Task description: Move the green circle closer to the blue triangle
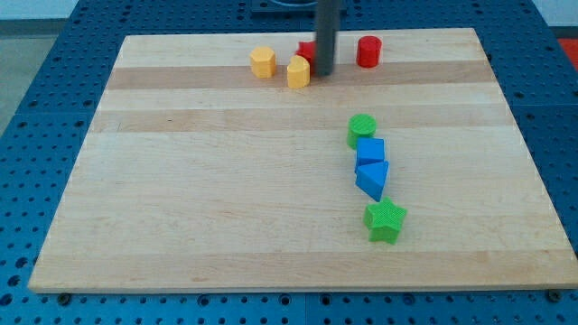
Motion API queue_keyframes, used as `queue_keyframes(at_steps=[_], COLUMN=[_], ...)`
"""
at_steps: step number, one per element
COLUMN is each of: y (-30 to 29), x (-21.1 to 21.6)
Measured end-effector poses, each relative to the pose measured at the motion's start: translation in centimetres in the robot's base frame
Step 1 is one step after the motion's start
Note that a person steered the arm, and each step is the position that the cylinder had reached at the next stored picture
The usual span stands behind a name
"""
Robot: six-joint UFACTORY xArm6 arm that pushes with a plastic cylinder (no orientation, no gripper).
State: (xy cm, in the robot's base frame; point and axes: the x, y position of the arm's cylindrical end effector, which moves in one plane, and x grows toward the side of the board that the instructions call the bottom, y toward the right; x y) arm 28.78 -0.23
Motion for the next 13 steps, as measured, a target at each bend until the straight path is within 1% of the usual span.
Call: queue_keyframes(at_steps=[1,2,3,4,5,6,7,8,9,10,11,12,13], y=[-4.4,2.2,9.0,5.2,-5.0,-13.3,-11.0,-10.5,-11.3,-15.7,-17.2,-13.2,-12.7], x=[1.1,0.1,-4.0,-5.5,-1.1,1.8,1.9,0.7,-1.8,-3.8,-3.8,-1.6,0.0])
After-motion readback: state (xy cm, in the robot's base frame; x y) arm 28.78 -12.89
